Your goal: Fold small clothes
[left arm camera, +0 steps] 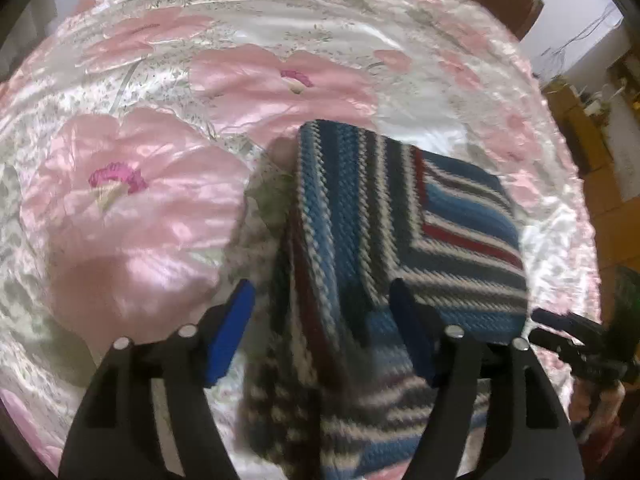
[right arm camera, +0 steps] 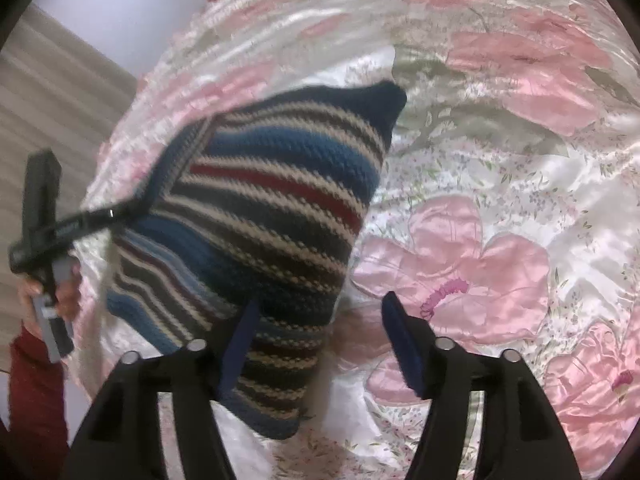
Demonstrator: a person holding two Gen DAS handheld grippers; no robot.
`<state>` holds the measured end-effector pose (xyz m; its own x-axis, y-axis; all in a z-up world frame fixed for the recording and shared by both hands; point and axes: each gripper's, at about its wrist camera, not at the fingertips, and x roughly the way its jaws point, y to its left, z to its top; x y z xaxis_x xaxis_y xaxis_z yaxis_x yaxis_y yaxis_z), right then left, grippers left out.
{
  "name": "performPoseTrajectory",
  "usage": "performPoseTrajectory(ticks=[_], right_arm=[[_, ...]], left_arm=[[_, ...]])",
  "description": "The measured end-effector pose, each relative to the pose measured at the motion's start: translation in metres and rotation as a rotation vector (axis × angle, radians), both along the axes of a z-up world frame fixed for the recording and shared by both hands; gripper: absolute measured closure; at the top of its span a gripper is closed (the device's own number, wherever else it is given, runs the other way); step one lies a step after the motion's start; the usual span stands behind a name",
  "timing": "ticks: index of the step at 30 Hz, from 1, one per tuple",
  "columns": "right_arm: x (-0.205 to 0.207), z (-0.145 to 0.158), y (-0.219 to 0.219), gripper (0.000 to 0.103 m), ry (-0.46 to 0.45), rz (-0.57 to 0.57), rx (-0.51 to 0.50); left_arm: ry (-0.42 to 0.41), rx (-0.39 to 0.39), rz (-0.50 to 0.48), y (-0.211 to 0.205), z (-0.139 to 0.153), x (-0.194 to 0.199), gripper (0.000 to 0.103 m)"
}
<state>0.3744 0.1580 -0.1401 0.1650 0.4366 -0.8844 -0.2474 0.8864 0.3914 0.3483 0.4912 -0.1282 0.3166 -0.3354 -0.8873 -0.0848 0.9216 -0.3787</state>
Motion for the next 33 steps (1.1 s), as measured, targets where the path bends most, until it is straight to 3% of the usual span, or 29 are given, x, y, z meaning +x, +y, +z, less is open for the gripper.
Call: performPoseTrajectory(ticks=[2, 9, 13, 22, 27, 30, 31, 33], right_arm=[[0.001, 0.005, 0.0, 0.031, 0.0, -0.002, 0.027], [0.008, -0.005, 0.014, 0.024, 0.045, -0.015, 0.055], [0.014, -0.026, 0.018, 0.018, 0.091, -0.027, 0.058], [0.029, -0.072, 0.033, 0.013, 0.235, -0.041, 0.206], [0.028, -0.078, 0.031, 0.03, 0.233, -0.052, 0.242], [0.025, -0.072, 0.029, 0.041, 0.214, -0.04, 0.238], [0.024, -0.069, 0.027, 0.044, 0.208, -0.038, 0.239], [0.022, -0.061, 0.028, 0.048, 0.189, -0.024, 0.236]], left_arm=[[0.01, -0.04, -0.017, 0.001, -0.002, -0.005, 0.022], [0.083, -0.082, -0.054, -0.007, -0.033, 0.004, 0.022], [0.119, -0.099, -0.07, -0.017, -0.054, 0.015, 0.019], [0.181, -0.125, -0.066, -0.027, -0.072, 0.028, 0.013], [0.21, -0.095, -0.131, -0.036, -0.073, 0.029, 0.008], [0.202, -0.077, -0.106, -0.039, -0.072, 0.03, 0.007], [0.187, -0.06, -0.101, -0.042, -0.07, 0.028, 0.009], [0.151, -0.037, -0.131, -0.048, -0.063, 0.024, 0.024]])
